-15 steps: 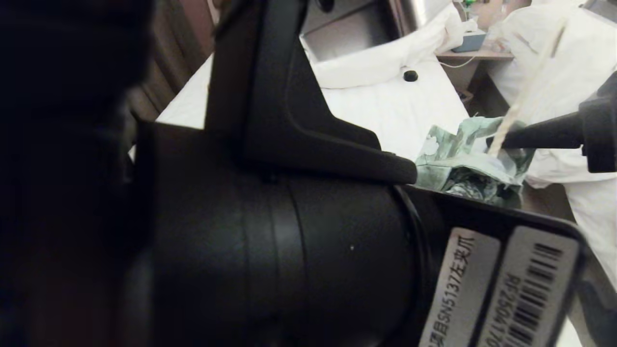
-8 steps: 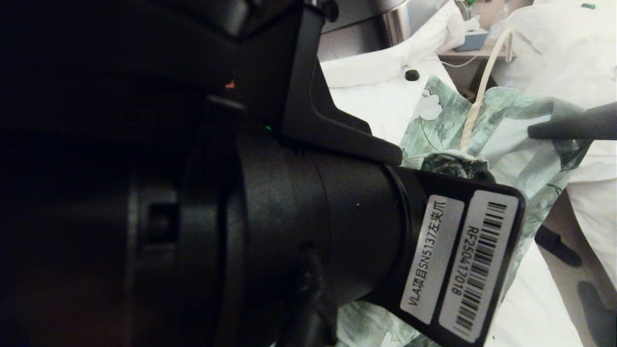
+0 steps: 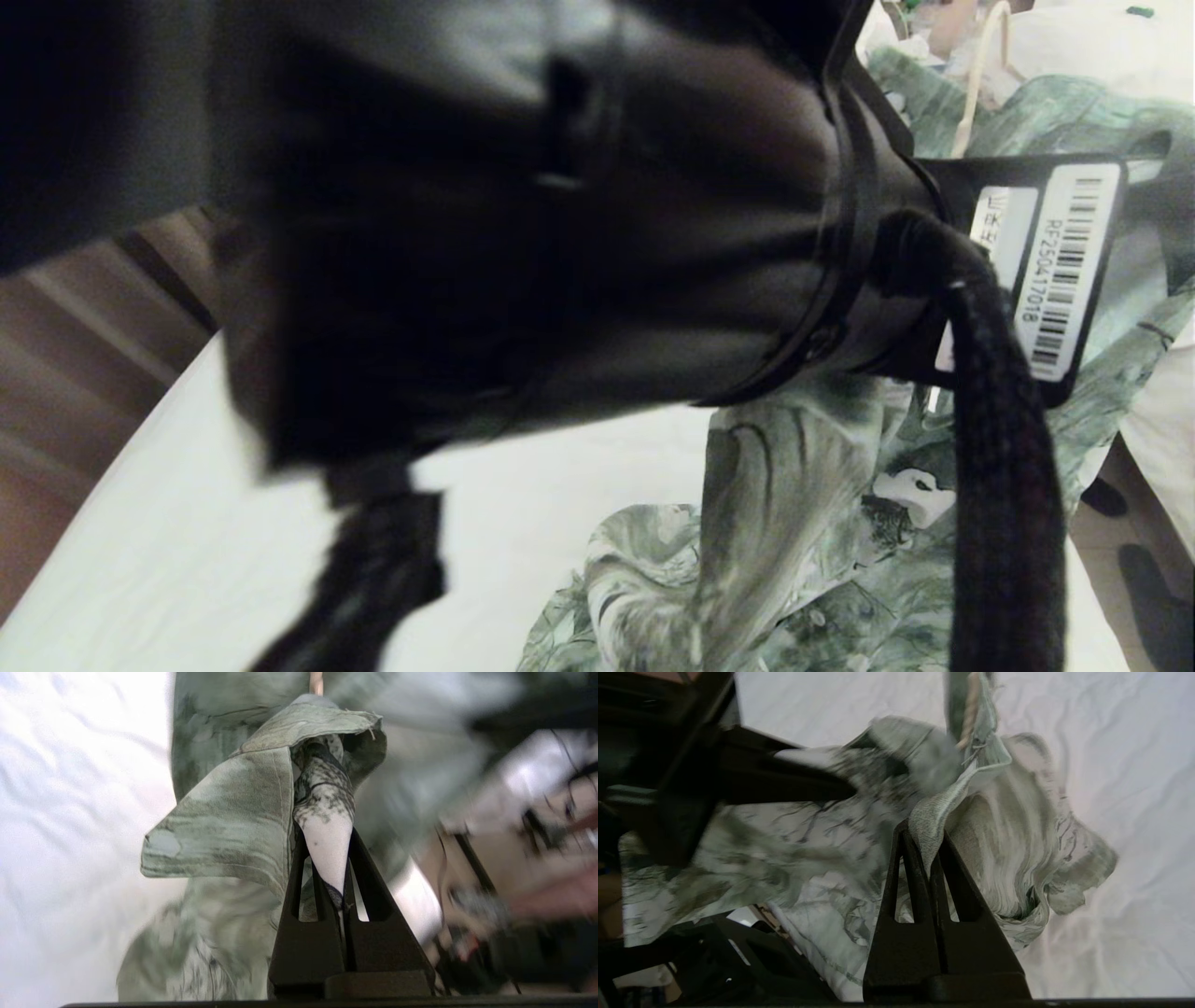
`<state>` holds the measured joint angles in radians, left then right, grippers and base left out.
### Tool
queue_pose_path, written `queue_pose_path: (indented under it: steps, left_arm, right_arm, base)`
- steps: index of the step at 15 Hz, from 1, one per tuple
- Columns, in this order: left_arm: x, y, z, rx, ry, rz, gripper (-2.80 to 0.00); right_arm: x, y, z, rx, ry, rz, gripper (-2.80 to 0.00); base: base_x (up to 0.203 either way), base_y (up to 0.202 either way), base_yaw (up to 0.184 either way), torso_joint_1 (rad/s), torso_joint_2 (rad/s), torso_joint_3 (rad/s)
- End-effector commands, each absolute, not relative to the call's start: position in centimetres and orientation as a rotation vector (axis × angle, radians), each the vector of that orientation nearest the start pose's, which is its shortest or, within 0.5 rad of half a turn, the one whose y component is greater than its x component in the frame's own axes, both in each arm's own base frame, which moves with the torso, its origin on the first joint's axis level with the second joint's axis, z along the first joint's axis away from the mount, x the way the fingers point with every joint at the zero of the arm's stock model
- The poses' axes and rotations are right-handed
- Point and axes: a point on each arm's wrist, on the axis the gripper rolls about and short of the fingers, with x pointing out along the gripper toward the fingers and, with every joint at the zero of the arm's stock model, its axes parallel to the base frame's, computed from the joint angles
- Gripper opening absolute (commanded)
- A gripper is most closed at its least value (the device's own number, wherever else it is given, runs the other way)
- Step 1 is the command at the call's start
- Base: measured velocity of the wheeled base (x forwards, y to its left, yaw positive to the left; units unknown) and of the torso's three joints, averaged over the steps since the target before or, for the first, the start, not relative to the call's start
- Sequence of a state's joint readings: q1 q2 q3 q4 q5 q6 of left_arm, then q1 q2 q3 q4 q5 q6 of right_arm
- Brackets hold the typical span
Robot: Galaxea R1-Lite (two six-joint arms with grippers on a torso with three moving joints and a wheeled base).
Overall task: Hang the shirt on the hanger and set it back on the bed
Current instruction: Hook the other side of the shirt onto the hanger
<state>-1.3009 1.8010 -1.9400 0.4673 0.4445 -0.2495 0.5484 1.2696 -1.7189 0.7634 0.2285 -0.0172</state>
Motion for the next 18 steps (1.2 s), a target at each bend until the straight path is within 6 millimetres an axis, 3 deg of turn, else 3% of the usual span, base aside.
queue_pose_path:
  steps: [1, 7, 12, 18]
  left_arm:
    - [11.5, -32.7, 34.7, 0.036, 0.322, -0.773, -2.80]
    - [12.2, -32.1, 35.0, -0.039, 0.338, -0.740, -2.80]
    - [11.9, -31.6, 35.6, -0.223, 0.392, -0.828, -2.80]
    - [12.8, -33.9, 32.8, -0.392, 0.242, -0.873, -2.80]
  right_arm:
    - [10.8, 7.0, 40.0, -0.064, 0.304, 0.761, -2.80]
    - [11.5, 9.0, 40.6, -0.073, 0.297, 0.877, -2.80]
    - [11.9, 10.8, 40.2, -0.099, 0.326, 0.943, -2.80]
    - [11.9, 10.1, 40.2, -0.094, 0.326, 0.911, -2.80]
  base:
    - [0.000, 0.000, 0.000, 0.000, 0.00, 0.000]
    - [0.000, 0.000, 0.000, 0.000, 0.00, 0.000]
    - [0.000, 0.000, 0.000, 0.000, 0.00, 0.000]
    - [0.000, 0.000, 0.000, 0.000, 0.00, 0.000]
